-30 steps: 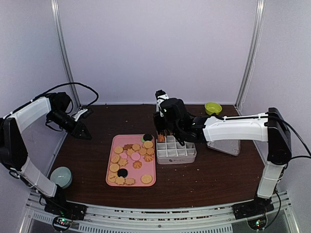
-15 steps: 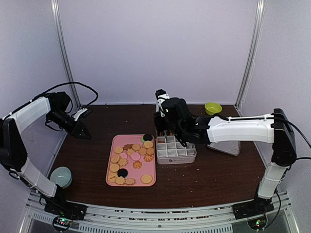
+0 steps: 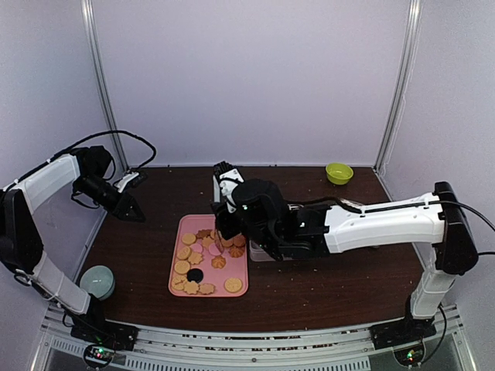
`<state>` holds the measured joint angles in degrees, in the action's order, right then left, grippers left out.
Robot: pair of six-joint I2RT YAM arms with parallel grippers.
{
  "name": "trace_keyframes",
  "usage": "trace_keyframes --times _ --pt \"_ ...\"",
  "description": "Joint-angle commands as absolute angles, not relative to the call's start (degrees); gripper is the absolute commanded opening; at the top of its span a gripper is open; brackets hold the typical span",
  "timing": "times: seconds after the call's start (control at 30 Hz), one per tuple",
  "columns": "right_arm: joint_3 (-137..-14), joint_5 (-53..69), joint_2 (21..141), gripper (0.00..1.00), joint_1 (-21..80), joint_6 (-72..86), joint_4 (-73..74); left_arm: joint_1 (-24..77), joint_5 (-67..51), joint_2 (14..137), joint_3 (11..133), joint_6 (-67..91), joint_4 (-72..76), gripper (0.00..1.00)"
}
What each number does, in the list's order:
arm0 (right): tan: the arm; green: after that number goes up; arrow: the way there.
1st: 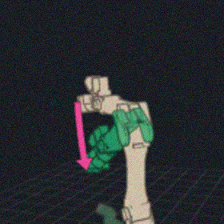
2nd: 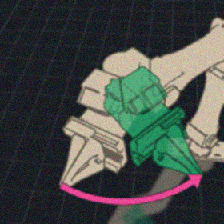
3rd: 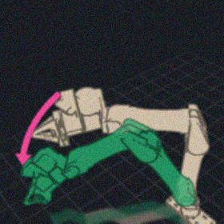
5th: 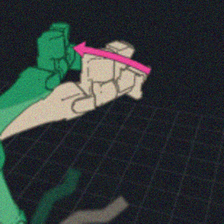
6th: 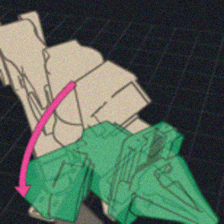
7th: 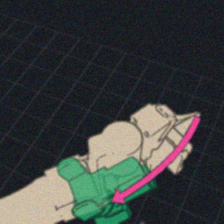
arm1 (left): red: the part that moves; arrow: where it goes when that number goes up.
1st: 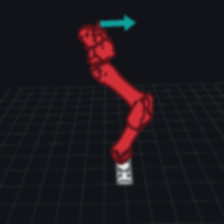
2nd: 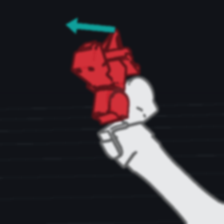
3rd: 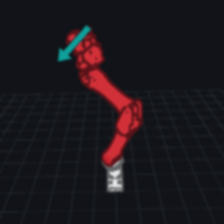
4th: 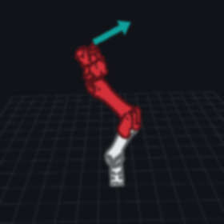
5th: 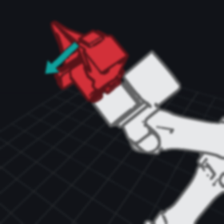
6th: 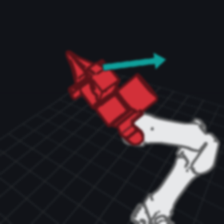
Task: Pack the cookies
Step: Pick up the fake cookies from the plate.
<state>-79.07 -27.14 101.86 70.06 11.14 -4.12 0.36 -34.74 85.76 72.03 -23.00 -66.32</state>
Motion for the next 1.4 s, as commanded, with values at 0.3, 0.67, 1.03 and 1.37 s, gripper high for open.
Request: trace_keyframes --times 0.3,0.67,1.03,1.37 --pt "-83.33 -25.39 109.45 0.44 70.93 13.34 -6.65 -0.09 -34.61 83.43 73.01 -23.61 -67.49 0.31" --pt "-85.34 -24.6 113.44 0.44 70.76 13.6 -7.32 -0.08 -34.82 83.58 73.38 -23.38 -67.71 0.32" --pt "-82.67 -25.76 114.25 0.44 70.65 14.13 -7.26 -0.09 -34.83 83.58 73.73 -23.29 -68.1 0.32" --pt "-78.81 -27.66 112.15 0.44 70.75 14.58 -7.6 -0.09 -35.25 83.76 73.85 -23.16 -68.2 0.31"
